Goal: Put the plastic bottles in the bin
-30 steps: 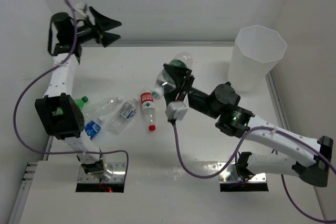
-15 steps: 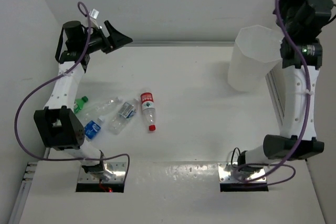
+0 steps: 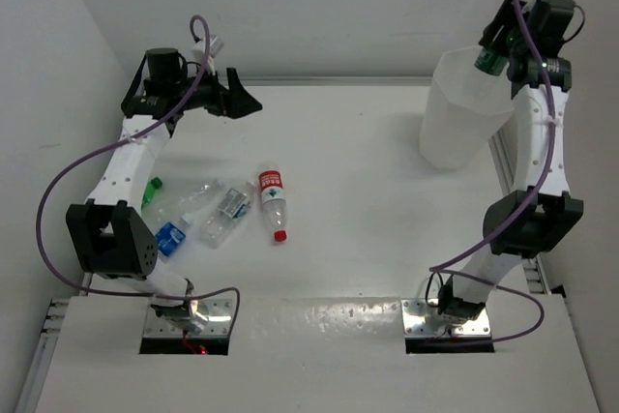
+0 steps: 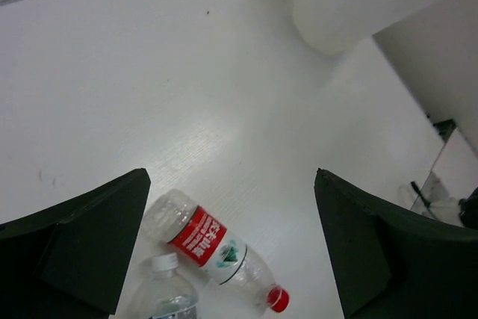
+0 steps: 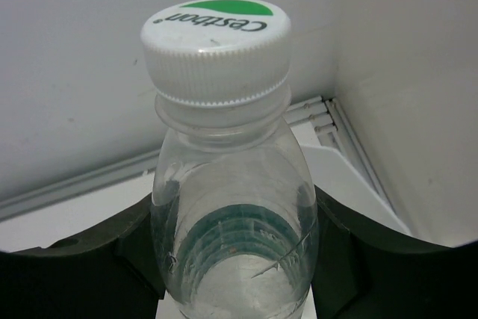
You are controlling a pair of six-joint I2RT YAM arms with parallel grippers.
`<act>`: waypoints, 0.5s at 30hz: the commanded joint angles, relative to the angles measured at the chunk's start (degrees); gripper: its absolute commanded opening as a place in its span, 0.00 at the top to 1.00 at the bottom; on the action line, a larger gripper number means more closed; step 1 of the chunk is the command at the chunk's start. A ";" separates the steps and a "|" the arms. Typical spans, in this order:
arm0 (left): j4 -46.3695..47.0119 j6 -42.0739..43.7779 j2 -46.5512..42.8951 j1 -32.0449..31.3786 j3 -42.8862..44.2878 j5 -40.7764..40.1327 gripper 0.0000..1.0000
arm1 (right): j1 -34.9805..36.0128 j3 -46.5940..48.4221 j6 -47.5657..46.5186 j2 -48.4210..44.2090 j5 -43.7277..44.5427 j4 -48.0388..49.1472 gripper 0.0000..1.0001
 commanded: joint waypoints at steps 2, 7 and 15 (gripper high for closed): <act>-4.70 11.91 -3.89 -0.81 -2.32 -2.13 0.00 | 2.66 -9.35 -1.73 -2.91 0.62 13.21 0.94; -5.23 11.92 -4.51 -0.81 -4.78 -4.15 0.00 | 5.38 -17.28 -2.44 -3.96 0.88 18.61 0.90; -10.14 17.96 -4.51 -0.81 -5.31 -6.88 0.00 | 6.54 -18.71 -2.88 -3.35 4.48 20.21 0.45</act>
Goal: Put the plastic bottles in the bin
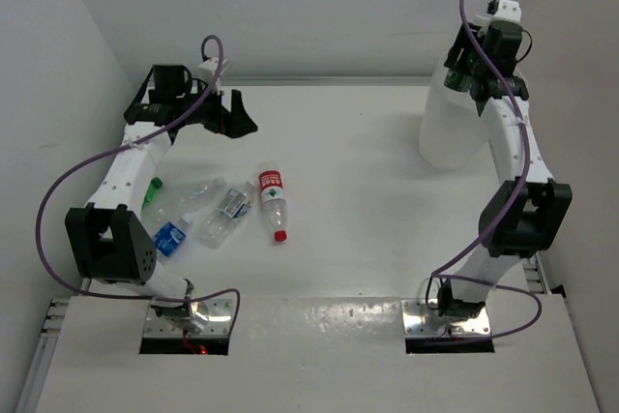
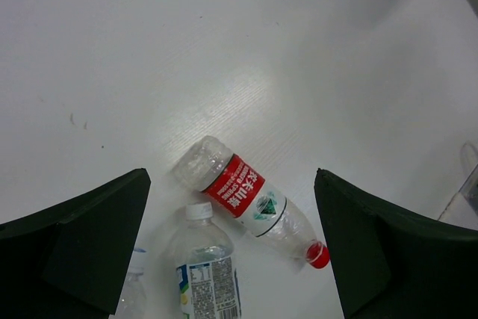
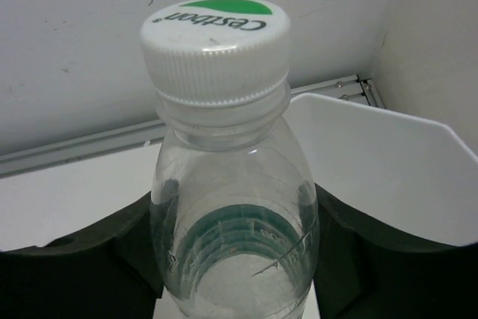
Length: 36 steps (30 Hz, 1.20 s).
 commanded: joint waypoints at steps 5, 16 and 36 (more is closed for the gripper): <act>-4.17 9.12 -2.30 -0.42 1.01 -1.14 0.00 | -1.42 3.38 1.84 -4.00 2.68 3.04 0.14; -37.33 52.28 3.59 -9.20 9.62 -4.99 0.09 | -2.22 8.75 4.41 -18.84 -21.10 -9.59 0.08; -34.49 120.57 6.12 -21.25 -1.71 -18.09 0.12 | 2.79 -3.82 0.62 -30.11 -28.00 -23.68 0.04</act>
